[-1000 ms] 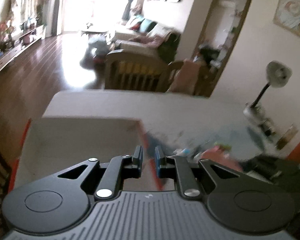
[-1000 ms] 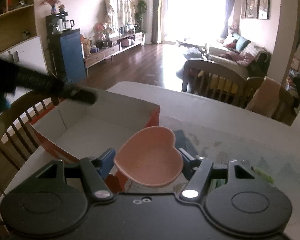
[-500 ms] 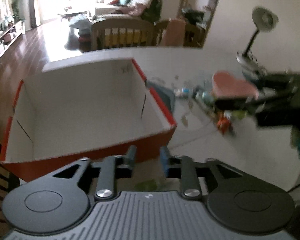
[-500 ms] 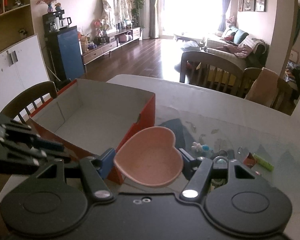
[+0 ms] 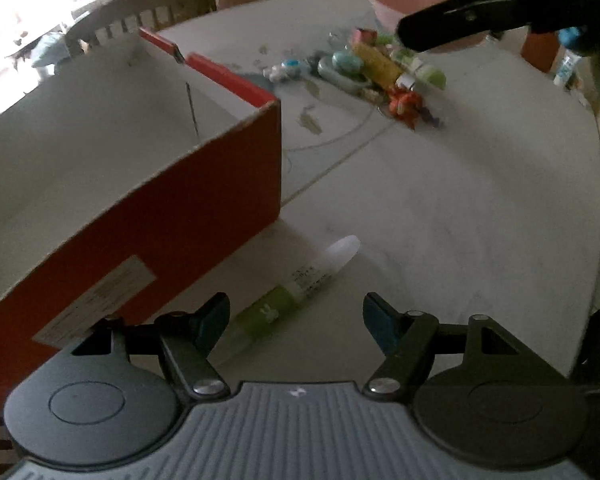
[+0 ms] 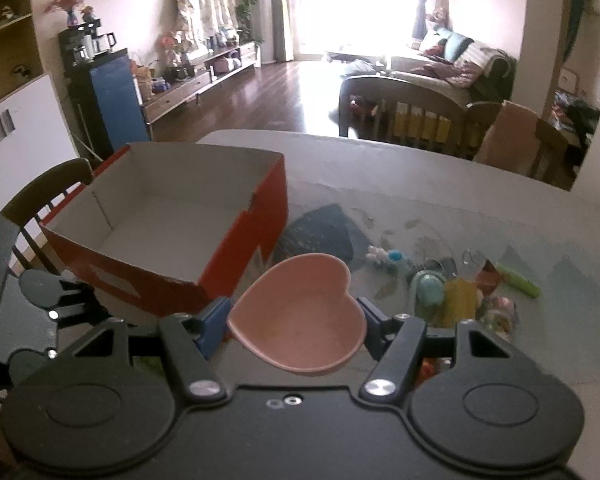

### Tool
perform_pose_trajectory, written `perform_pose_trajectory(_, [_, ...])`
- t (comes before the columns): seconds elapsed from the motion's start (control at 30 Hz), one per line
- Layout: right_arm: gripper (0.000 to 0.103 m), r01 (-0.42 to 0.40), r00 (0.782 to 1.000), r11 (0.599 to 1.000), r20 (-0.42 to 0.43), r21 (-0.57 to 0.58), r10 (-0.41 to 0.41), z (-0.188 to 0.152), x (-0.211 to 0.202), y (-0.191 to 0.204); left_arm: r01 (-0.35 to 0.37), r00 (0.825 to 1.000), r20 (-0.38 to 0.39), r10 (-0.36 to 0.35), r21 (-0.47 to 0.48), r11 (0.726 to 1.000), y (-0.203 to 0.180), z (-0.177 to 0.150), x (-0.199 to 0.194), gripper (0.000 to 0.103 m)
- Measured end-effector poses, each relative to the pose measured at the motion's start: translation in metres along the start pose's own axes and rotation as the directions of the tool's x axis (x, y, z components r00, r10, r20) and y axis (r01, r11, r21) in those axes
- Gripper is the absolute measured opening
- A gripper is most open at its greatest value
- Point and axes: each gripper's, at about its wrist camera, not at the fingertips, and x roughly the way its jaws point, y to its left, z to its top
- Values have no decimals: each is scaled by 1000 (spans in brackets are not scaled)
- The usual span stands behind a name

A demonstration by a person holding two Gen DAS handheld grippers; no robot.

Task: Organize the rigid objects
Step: 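Carry the white-green tube and pink heart dish toward the shoebox with both tools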

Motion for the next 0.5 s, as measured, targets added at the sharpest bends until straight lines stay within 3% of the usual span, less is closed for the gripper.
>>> perform_pose_trajectory(0.37, [66, 47, 999, 997, -10, 55, -47, -5, 0, -11, 58, 996, -71, -55, 51, 997, 12, 6, 29, 70])
perform_pose_trajectory(0.43, [66, 50, 999, 997, -11, 55, -49, -4, 0, -11, 67, 996, -68, -64, 48, 997, 12, 5, 27, 64])
perform_pose_trajectory(0.5, [66, 49, 999, 997, -10, 54, -48, -4, 1, -11, 73, 995, -68, -70, 50, 996, 9, 5, 25, 47])
